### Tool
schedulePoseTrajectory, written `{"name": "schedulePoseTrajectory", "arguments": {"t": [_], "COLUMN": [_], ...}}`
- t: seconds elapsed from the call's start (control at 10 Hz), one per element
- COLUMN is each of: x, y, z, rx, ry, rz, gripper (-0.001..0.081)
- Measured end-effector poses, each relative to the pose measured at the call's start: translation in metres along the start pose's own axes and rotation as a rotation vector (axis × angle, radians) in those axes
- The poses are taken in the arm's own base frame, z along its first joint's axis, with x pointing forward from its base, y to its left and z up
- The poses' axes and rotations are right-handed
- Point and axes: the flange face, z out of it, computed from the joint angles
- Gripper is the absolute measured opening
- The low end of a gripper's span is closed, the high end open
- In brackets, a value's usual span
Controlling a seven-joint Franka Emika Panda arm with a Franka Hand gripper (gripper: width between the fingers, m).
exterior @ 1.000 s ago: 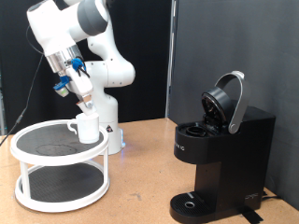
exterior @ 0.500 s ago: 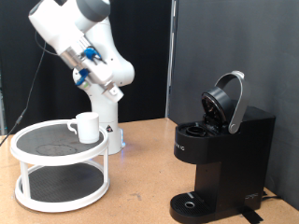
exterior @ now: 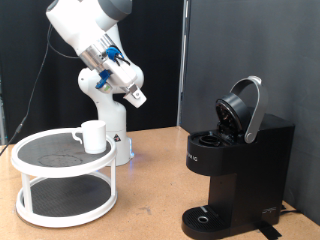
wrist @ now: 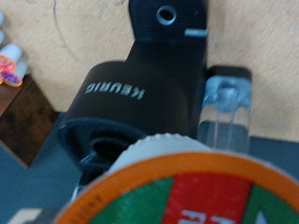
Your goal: Make a cup of coffee with the keurig machine
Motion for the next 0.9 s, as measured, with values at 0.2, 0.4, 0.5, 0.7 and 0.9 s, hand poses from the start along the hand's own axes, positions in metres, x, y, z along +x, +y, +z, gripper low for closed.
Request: {"name": "schedulePoseTrajectory", "arguments": {"t": [0.2, 0.4, 0.5, 0.7, 0.9], "x": [-0.017, -0.039, -0.050, -0.072, -0.095], "y": [-0.001, -0.003, -0.004, -0.003, 0.002], "z": [0.005, 0.019, 0.028, 0.045, 0.059], "rx": [-0.023, -0.063, -0.077, -0.100, -0.119], "ry": [-0.049, -0.031, -0.019, -0.008, -0.007], "rz": [0.012, 0.021, 0.025, 0.010, -0.014], "gripper": [0.0357, 0.0355, 0.0355, 0.0355, 0.0355]}}
